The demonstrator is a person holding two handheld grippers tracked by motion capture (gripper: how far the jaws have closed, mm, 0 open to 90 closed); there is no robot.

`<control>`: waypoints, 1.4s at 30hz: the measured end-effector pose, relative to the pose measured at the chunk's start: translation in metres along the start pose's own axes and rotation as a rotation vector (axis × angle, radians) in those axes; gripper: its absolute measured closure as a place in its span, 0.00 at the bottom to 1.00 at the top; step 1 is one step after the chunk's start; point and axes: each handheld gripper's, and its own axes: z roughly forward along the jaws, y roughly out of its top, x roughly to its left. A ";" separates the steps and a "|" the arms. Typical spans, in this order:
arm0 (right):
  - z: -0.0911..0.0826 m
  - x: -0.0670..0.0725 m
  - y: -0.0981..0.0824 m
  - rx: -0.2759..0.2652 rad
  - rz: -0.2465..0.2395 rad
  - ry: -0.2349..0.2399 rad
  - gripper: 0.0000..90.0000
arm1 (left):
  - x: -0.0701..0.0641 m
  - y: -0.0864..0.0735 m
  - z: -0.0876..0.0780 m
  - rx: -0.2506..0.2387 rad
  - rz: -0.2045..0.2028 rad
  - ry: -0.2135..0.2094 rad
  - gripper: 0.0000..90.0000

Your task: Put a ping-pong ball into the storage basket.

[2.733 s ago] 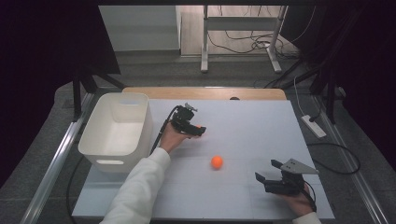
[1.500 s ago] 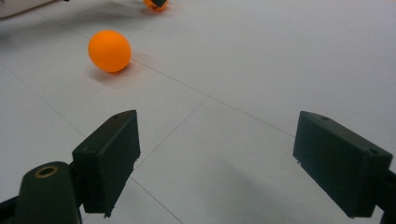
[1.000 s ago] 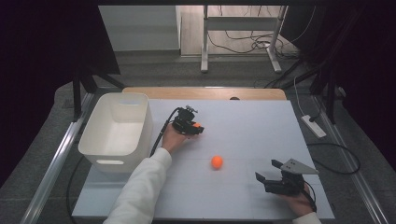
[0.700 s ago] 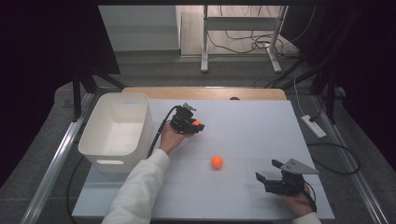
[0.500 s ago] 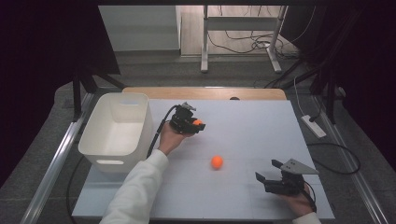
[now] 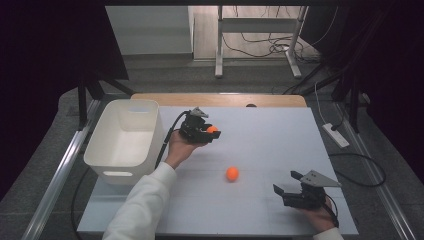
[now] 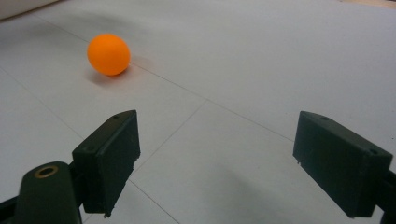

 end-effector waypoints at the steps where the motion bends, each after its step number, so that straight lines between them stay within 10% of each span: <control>1: 0.000 0.000 0.000 -0.001 0.001 -0.002 0.16 | -0.001 0.000 -0.002 -0.006 0.002 -0.001 0.56; 42: 0.000 -0.001 0.000 0.001 0.000 -0.018 0.16 | -0.012 0.005 -0.066 -0.188 -0.010 -0.034 0.56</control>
